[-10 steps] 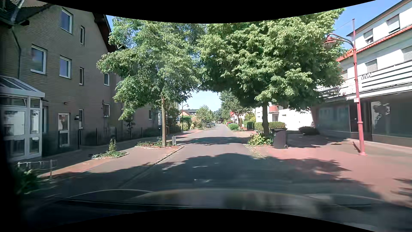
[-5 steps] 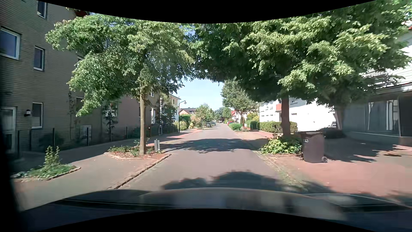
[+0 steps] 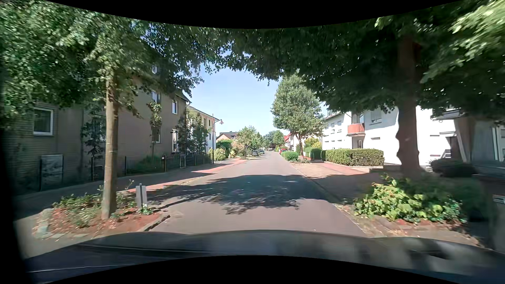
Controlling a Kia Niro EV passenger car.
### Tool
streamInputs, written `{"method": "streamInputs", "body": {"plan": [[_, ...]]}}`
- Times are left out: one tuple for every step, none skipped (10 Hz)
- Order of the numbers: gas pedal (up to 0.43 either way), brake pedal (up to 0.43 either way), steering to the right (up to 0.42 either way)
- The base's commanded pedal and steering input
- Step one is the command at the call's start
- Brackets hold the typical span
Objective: Follow the waypoints while adhering to traffic rules and regulations
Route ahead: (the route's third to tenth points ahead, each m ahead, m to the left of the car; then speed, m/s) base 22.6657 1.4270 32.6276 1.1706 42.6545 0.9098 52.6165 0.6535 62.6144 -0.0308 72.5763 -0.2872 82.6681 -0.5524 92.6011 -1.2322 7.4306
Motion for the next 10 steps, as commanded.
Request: {"method": "streamInputs", "body": {"plan": [[0.118,0.006,0.003],[0.118,0.006,0.003],[0.118,0.006,0.01],[0.118,0.006,0.016],[0.118,0.006,0.016],[0.13,0.006,0.016],[0.13,0.006,0.016],[0.13,0.006,0.014],[0.13,0.006,0.012],[0.13,0.006,0.011]]}}
